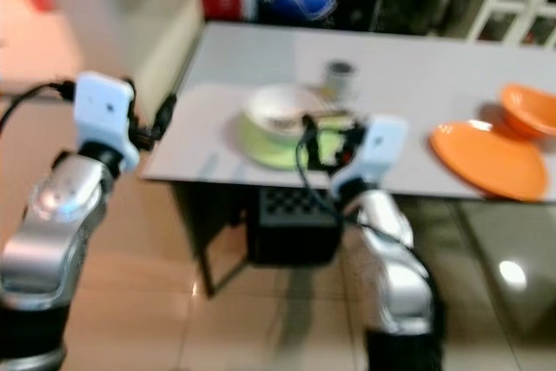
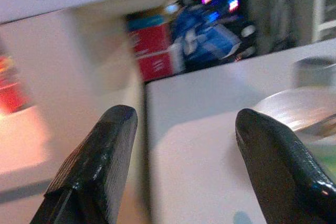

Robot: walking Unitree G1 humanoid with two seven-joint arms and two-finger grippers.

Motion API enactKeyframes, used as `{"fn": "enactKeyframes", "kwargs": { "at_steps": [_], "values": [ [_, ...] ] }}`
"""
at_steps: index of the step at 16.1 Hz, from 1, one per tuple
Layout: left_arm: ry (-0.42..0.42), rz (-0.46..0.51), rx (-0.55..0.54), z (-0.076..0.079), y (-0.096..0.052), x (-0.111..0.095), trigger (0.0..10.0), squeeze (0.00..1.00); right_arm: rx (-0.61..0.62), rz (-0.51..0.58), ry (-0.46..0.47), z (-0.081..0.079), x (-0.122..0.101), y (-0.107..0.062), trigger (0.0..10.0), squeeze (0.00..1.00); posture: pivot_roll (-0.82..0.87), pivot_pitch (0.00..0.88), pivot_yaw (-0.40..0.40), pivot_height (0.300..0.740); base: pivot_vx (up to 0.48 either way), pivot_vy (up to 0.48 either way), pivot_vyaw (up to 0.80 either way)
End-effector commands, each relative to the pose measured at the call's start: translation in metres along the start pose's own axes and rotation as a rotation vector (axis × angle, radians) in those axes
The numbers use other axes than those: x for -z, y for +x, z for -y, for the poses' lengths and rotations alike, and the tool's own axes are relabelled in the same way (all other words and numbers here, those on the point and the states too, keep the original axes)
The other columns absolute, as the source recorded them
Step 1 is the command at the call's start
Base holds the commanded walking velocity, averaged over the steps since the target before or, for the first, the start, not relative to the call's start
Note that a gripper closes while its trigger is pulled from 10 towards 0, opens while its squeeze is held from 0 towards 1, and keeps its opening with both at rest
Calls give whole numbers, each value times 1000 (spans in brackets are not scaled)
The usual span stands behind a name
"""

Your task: Setting the table

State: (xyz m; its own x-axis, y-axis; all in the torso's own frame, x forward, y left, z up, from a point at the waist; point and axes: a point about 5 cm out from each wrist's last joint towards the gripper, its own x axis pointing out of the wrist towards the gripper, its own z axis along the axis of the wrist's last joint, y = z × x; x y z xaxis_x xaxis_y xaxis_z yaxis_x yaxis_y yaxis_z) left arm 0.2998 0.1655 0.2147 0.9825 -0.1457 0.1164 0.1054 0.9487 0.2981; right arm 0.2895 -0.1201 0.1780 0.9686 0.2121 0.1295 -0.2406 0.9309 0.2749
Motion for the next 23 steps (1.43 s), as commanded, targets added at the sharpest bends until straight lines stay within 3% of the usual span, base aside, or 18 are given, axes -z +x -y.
{"fn": "enactKeyframes", "kwargs": {
  "at_steps": [1,10,23],
  "values": [
    [-4,14,2,4,1,-4,10000,0,27,3,-19,9,-4,0,10000,0,40,0,-41,740,0,480,-431],
    [14,12,-15,2,0,-1,10000,0,-47,-15,-49,-4,1,4,10000,0,42,0,-55,740,0,480,-49],
    [7,9,-14,3,0,-2,10000,0,-42,-29,-60,-4,5,4,10000,0,50,0,-40,740,0,480,0]
  ]
}}
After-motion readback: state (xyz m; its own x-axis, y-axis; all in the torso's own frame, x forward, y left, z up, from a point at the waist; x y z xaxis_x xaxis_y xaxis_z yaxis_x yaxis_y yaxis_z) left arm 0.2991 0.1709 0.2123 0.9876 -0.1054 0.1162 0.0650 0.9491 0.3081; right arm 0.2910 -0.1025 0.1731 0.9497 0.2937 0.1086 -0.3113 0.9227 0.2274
